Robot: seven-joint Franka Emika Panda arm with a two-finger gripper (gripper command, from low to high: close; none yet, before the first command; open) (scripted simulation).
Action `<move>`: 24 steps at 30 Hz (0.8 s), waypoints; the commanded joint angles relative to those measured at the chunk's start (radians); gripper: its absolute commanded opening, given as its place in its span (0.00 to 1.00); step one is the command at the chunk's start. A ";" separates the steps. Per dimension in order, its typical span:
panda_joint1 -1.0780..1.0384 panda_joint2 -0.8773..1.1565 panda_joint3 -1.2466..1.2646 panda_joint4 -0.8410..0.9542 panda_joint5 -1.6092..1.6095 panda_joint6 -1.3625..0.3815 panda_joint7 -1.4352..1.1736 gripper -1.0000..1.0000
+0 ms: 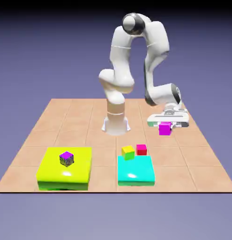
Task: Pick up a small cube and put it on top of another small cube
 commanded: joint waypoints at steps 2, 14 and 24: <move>0.056 0.020 -0.073 -0.006 0.018 -0.009 -0.010 0.00; 0.391 0.141 -0.507 -0.042 0.141 -0.062 -0.077 0.00; 0.644 0.232 -0.836 -0.070 0.234 -0.102 -0.127 0.00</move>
